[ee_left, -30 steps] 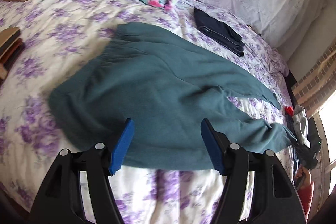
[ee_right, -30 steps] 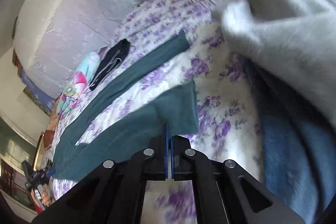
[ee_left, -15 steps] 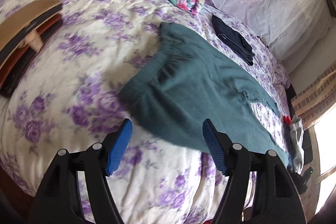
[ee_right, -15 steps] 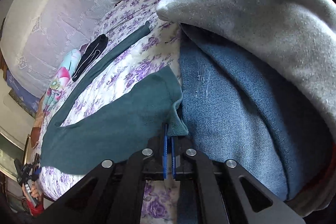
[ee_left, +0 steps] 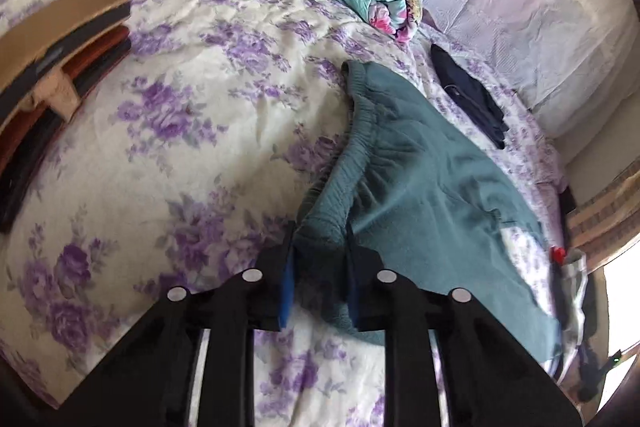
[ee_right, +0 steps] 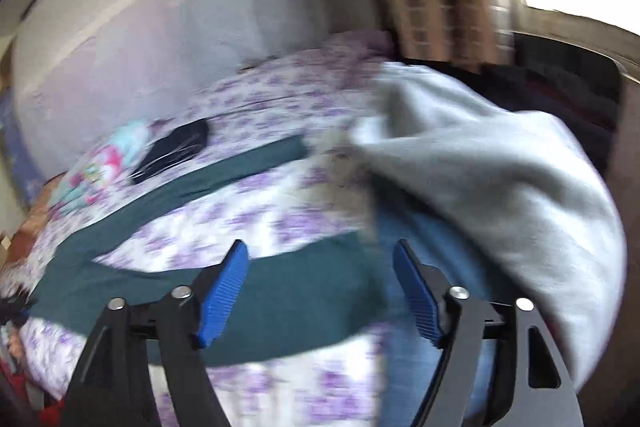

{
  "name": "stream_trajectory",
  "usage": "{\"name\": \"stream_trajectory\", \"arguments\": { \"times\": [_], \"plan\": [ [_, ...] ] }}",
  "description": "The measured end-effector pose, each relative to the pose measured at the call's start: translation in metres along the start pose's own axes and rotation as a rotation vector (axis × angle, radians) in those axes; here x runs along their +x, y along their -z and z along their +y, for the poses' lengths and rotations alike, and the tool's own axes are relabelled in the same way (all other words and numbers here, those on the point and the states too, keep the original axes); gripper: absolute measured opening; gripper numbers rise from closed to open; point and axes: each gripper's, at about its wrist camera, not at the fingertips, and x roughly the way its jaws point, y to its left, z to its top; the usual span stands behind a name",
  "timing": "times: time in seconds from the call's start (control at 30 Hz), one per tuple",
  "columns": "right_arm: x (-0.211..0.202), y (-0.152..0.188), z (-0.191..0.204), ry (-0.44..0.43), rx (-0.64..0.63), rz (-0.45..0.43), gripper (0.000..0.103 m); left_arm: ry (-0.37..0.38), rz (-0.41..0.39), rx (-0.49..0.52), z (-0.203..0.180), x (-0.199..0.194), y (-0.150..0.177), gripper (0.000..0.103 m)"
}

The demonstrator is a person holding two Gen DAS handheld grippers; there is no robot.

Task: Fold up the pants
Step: 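Grasp the pant leg with the right tool while the left tool grasps the waistband, then open both tools and release the sweatpants flat on the quilt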

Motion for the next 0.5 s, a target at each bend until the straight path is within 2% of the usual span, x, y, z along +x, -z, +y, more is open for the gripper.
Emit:
{"name": "stream_trajectory", "arguments": {
  "times": [0.13,0.2,0.23,0.27,0.3,0.33,0.4,0.43,0.5],
  "plan": [
    [0.042,0.009,0.083,-0.190,-0.145,0.065,0.084,-0.003,-0.005,-0.010,0.011,-0.015,0.006,0.017],
    [0.064,0.016,0.122,-0.291,-0.196,0.102,0.084,-0.063,0.012,0.038,0.005,-0.012,0.006,0.032],
    [0.073,0.018,0.139,-0.323,-0.218,0.118,0.084,-0.098,0.004,0.069,-0.001,-0.015,0.007,0.037],
    [0.082,0.023,0.160,-0.357,-0.250,0.135,0.084,-0.128,-0.012,0.088,-0.005,-0.021,0.007,0.057],
    [0.089,0.027,0.180,-0.384,-0.284,0.148,0.084,-0.182,-0.062,0.111,-0.012,-0.031,0.006,0.079],
    [0.094,0.031,0.200,-0.412,-0.314,0.158,0.084,-0.240,-0.149,0.135,-0.018,-0.045,0.004,0.085],
    [0.101,0.036,0.229,-0.455,-0.355,0.173,0.085,-0.332,-0.271,0.188,-0.031,-0.063,-0.003,0.089],
    [0.106,0.036,0.244,-0.472,-0.371,0.186,0.090,-0.344,-0.295,0.210,-0.040,-0.068,-0.011,0.088],
    [0.116,0.039,0.272,-0.496,-0.398,0.215,0.093,-0.294,-0.282,0.228,-0.055,-0.063,-0.025,0.088]
  ]
}}
